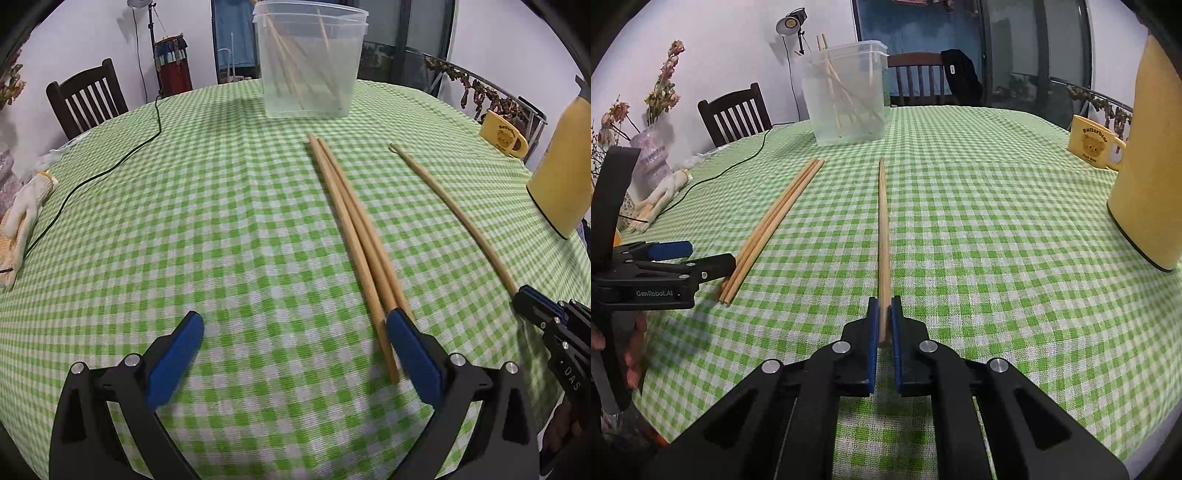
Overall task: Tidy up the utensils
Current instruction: 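Close the left tool on a chopstick while the right tool holds its chopstick, then lift and carry both held chopsticks toward the clear plastic box, then lower both chopsticks into the clear plastic box with both tools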
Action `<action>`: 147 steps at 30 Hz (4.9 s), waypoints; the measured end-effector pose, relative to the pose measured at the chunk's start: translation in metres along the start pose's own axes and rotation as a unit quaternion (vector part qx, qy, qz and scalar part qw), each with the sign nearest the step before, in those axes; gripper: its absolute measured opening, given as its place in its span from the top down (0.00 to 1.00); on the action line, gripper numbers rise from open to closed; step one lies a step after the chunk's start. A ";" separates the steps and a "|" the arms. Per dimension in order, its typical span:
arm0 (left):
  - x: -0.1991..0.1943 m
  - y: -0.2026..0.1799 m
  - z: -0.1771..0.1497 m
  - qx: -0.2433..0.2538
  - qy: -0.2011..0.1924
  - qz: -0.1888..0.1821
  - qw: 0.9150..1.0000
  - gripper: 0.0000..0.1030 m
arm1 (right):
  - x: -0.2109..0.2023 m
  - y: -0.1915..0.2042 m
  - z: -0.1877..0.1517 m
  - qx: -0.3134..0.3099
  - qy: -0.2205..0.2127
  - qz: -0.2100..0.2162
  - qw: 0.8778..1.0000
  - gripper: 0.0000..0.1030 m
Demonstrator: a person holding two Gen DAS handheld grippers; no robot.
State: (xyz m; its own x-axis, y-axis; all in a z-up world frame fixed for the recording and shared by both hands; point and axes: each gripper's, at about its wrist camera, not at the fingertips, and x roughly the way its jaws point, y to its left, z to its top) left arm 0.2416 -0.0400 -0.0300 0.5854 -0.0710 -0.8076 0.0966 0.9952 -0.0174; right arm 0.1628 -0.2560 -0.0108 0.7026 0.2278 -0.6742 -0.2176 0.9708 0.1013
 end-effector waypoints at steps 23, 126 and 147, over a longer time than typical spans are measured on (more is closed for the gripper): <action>-0.031 0.007 -0.029 0.053 -0.003 0.004 0.999 0.60 | -0.004 0.004 -0.005 -0.016 -0.005 -0.009 1.000 0.93; -0.188 0.080 0.244 0.036 -0.196 -0.115 0.973 0.99 | -0.053 0.030 0.289 -0.116 -0.109 0.062 0.985 0.94; -0.192 0.074 0.445 0.034 -0.235 -0.124 0.963 0.99 | -0.001 0.061 0.452 -0.132 -0.134 0.049 0.981 0.94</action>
State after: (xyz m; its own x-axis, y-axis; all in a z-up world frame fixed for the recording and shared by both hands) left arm 0.4943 0.0167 0.3860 0.8356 -0.3453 -0.4272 0.3242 0.9378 -0.1239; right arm 0.4551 -0.1629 0.3265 0.8151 0.3652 -0.4497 -0.4356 0.8981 -0.0601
